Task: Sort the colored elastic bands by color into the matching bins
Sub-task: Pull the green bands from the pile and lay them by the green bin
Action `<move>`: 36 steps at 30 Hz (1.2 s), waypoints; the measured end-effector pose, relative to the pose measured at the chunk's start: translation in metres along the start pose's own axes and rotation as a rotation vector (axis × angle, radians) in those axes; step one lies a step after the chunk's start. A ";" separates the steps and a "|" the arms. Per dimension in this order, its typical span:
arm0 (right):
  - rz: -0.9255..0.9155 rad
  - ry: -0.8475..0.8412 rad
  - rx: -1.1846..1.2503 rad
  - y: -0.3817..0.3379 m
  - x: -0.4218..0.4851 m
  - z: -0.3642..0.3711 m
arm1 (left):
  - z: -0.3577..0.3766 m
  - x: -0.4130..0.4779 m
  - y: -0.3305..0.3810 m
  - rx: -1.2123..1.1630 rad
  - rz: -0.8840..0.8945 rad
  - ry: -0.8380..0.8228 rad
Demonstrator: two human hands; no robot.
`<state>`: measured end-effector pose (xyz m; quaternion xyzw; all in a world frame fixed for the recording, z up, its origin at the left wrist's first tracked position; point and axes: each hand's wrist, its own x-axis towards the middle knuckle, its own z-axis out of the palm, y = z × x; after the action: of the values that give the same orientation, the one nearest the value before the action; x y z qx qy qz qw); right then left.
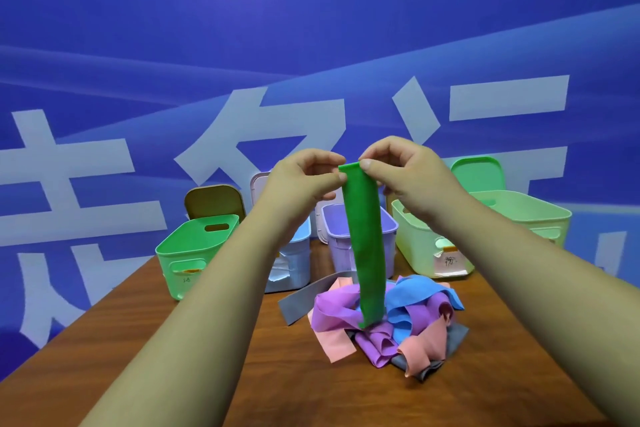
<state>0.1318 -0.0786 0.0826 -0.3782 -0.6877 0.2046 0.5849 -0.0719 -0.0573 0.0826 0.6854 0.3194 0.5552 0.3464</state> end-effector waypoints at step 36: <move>0.240 0.090 0.145 0.032 0.052 0.175 | -0.095 -0.223 -0.114 -0.123 -0.415 0.319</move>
<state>-0.0281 0.0091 0.0525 -0.4232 -0.5939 0.3049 0.6125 -0.2109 -0.1664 -0.1188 0.4870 0.4694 0.5915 0.4390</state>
